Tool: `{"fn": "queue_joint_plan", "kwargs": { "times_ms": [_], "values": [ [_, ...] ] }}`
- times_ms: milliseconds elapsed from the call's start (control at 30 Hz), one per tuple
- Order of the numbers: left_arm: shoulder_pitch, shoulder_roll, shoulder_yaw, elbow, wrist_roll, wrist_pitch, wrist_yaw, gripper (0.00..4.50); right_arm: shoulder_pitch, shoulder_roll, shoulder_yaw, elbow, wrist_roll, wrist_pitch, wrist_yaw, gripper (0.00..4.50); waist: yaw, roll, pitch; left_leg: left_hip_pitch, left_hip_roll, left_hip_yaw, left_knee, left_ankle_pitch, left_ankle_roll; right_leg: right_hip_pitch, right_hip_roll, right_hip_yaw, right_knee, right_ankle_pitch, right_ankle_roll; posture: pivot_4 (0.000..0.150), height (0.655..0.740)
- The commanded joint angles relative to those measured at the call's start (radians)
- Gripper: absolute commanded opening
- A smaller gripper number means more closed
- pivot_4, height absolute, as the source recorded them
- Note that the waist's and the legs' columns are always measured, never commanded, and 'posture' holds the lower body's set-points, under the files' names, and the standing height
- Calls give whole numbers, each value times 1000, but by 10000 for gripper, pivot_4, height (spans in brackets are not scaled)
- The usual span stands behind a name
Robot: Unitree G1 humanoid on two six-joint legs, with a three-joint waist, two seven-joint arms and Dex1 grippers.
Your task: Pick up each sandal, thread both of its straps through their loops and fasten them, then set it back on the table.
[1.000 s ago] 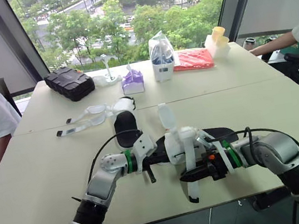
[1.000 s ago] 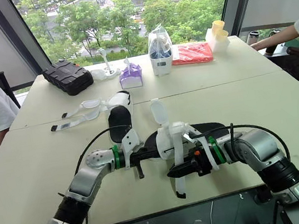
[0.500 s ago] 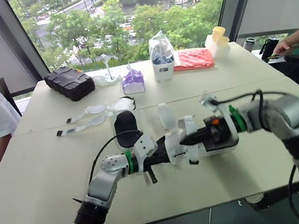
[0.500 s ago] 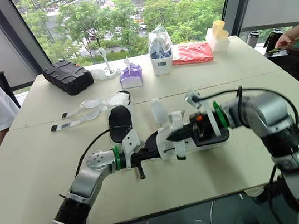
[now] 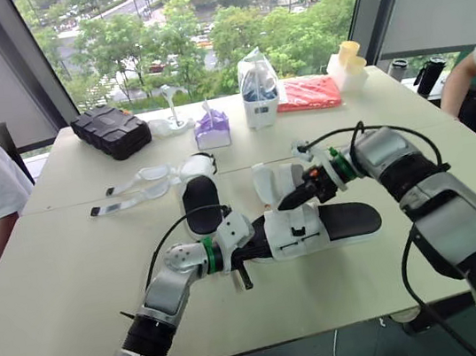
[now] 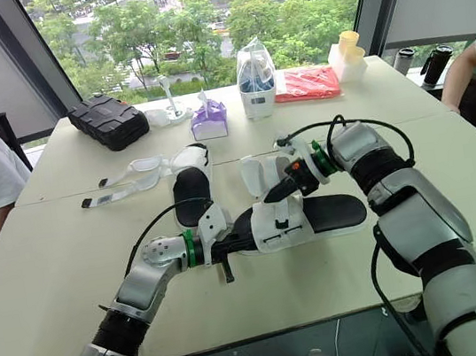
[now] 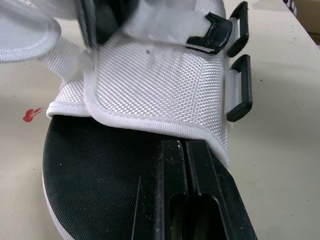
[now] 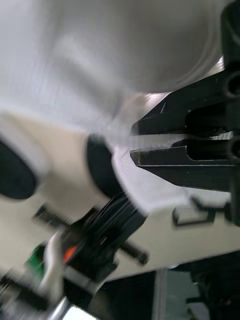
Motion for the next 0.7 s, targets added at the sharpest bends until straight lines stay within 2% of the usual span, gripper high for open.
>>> {"fn": "queue_joint_plan", "kwargs": {
  "times_ms": [33,333,533,700],
  "values": [
    [25,11,-17,-7,16,16,8,0,-16,0,-5,26,-78,-99,31,104,0,0,0,0,0,0,0,0,0,0,0,0,0,0,0,1500,7400],
    [28,17,-15,-20,11,27,13,0,-42,-5,-82,29,-118,-141,87,104,-3,0,0,0,0,0,-1,0,-1,-1,1,0,1,0,0,1500,7400],
    [24,17,-13,-19,8,28,14,0,-29,-12,-109,-24,-122,-110,113,104,-4,0,0,0,0,0,-1,0,-1,-1,1,1,1,0,0,1500,7400],
    [28,22,-9,-24,3,32,8,0,17,-40,-104,-137,-85,-63,113,104,-3,1,0,0,0,0,-1,0,-1,-2,0,1,1,0,0,1500,7400]
  ]
}}
